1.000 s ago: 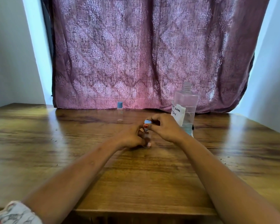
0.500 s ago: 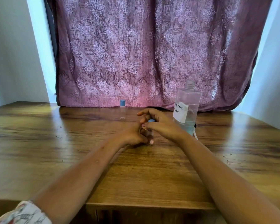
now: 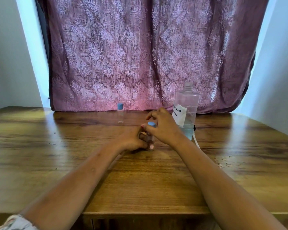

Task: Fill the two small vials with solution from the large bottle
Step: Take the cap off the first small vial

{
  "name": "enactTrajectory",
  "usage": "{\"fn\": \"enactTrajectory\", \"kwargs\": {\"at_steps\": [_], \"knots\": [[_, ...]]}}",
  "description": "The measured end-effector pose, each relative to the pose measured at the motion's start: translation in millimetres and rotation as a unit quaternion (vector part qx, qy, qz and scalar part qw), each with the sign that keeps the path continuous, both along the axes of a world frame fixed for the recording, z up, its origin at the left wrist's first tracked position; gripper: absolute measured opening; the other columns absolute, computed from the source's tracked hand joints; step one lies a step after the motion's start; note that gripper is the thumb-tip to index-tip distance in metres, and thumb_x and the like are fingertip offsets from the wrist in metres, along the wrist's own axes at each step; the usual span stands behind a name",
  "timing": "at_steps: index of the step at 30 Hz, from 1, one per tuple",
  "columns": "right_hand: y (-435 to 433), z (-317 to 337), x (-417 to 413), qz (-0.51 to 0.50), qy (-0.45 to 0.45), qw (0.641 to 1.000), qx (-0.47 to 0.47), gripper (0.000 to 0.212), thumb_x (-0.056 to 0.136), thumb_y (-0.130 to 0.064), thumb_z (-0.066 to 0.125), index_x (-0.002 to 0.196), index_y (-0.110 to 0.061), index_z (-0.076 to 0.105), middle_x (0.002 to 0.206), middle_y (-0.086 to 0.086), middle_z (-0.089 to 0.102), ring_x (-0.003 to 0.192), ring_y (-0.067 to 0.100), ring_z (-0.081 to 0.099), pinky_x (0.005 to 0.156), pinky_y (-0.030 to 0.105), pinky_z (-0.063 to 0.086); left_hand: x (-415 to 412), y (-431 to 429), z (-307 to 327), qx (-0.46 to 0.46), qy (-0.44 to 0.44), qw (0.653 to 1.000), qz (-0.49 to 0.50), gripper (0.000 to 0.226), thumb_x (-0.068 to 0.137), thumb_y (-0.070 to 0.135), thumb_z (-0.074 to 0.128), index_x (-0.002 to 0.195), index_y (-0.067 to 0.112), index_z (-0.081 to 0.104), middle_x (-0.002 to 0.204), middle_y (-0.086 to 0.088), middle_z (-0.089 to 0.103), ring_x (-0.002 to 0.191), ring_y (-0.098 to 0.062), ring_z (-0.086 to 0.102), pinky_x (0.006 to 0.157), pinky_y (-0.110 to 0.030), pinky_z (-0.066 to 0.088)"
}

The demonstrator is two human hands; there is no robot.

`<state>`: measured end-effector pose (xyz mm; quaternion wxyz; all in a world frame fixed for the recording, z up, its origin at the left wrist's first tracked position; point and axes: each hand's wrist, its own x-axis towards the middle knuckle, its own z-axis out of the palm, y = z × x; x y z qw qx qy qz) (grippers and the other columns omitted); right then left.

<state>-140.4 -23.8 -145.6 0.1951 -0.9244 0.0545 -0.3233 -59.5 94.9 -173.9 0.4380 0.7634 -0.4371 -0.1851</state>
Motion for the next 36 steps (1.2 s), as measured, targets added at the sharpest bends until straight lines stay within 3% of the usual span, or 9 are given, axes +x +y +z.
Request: {"fn": "enactTrajectory", "kwargs": {"at_steps": [4, 12, 15, 18, 20, 22, 27, 30, 36], "knots": [[-1.4, 6.3, -5.9, 0.013, 0.012, 1.000, 0.010, 0.023, 0.077, -0.032, 0.073, 0.090, -0.014, 0.068, 0.086, -0.002, 0.063, 0.072, 0.007, 0.054, 0.065, 0.018, 0.040, -0.1, 0.5, -0.6, 0.004, 0.003, 1.000, 0.000, 0.046, 0.070, 0.004, 0.078, 0.107, 0.018, 0.054, 0.091, -0.002, 0.069, 0.091, -0.015, 0.066, 0.094, -0.039, 0.052], [-3.2, 16.7, -18.1, 0.149, 0.073, 0.976, 0.142, 0.039, 0.082, 0.005, 0.058, 0.118, -0.010, 0.063, 0.115, -0.007, 0.063, 0.101, -0.004, 0.057, 0.081, 0.001, 0.044, 2.0, 0.8, -2.2, -0.001, 0.010, 1.000, 0.004, 0.046, 0.073, 0.000, 0.075, 0.104, 0.029, 0.055, 0.086, 0.002, 0.069, 0.084, -0.013, 0.066, 0.091, -0.039, 0.052], [-2.4, 13.6, -16.7, 0.130, 0.081, 0.983, 0.105, 0.040, 0.082, -0.012, 0.066, 0.122, -0.018, 0.060, 0.121, -0.008, 0.059, 0.110, 0.003, 0.054, 0.087, 0.013, 0.047, 2.1, 0.6, -2.6, 0.000, 0.007, 1.000, 0.013, 0.043, 0.072, 0.006, 0.077, 0.100, 0.028, 0.053, 0.085, 0.006, 0.066, 0.086, -0.013, 0.064, 0.090, -0.038, 0.052], [-4.9, 7.1, -12.2, 0.025, 0.065, 0.998, -0.010, 0.043, 0.076, -0.040, 0.072, 0.111, -0.019, 0.063, 0.108, 0.001, 0.057, 0.094, 0.011, 0.055, 0.082, 0.024, 0.047, 3.2, 1.5, -3.2, 0.005, -0.035, 0.999, 0.026, 0.038, 0.070, 0.014, 0.080, 0.099, 0.017, 0.057, 0.085, 0.004, 0.065, 0.082, -0.013, 0.063, 0.081, -0.034, 0.054], [-4.8, 4.7, -10.5, 0.007, 0.054, 0.998, -0.028, 0.039, 0.075, -0.041, 0.073, 0.098, -0.012, 0.065, 0.095, 0.004, 0.059, 0.082, 0.017, 0.056, 0.074, 0.028, 0.047, 6.4, 1.5, -5.6, -0.005, -0.023, 0.999, 0.021, 0.036, 0.070, 0.010, 0.080, 0.099, 0.014, 0.059, 0.083, 0.004, 0.066, 0.076, -0.004, 0.064, 0.077, -0.026, 0.056], [-3.5, 5.9, -11.0, 0.029, 0.046, 0.998, -0.008, 0.028, 0.076, -0.032, 0.074, 0.090, -0.009, 0.065, 0.090, 0.005, 0.064, 0.078, 0.018, 0.058, 0.069, 0.027, 0.046, 5.7, 2.2, -5.0, -0.010, 0.005, 1.000, 0.012, 0.036, 0.071, 0.003, 0.078, 0.096, 0.018, 0.057, 0.077, 0.008, 0.063, 0.066, 0.002, 0.061, 0.067, -0.015, 0.051], [-7.0, 20.6, -23.9, 0.104, -0.014, 0.974, 0.203, 0.019, 0.076, -0.009, 0.074, 0.092, -0.017, 0.067, 0.089, 0.001, 0.065, 0.083, 0.012, 0.061, 0.079, 0.024, 0.051, 7.2, 2.9, -4.9, -0.029, 0.054, 0.998, 0.009, 0.045, 0.070, -0.006, 0.075, 0.107, 0.015, 0.058, 0.090, -0.001, 0.067, 0.090, -0.017, 0.064, 0.090, -0.033, 0.052], [-12.5, 23.8, -44.0, 0.118, -0.039, 0.945, 0.301, 0.019, 0.073, -0.002, 0.075, 0.081, -0.013, 0.062, 0.083, 0.005, 0.066, 0.075, 0.006, 0.066, 0.068, 0.019, 0.053, 7.1, 1.9, -4.4, -0.031, 0.048, 0.998, 0.006, 0.041, 0.070, -0.008, 0.074, 0.099, 0.019, 0.060, 0.085, 0.003, 0.067, 0.076, -0.003, 0.065, 0.081, -0.020, 0.054], [-24.1, -4.8, -80.9, 0.060, 0.083, 0.962, 0.252, 0.022, 0.080, -0.014, 0.071, 0.101, -0.021, 0.069, 0.081, -0.006, 0.065, 0.079, 0.008, 0.061, 0.077, 0.021, 0.051, 4.2, 2.7, -3.4, -0.014, 0.030, 0.999, 0.007, 0.048, 0.072, 0.001, 0.076, 0.115, 0.014, 0.058, 0.088, 0.006, 0.068, 0.083, -0.008, 0.064, 0.080, -0.016, 0.052]]}}
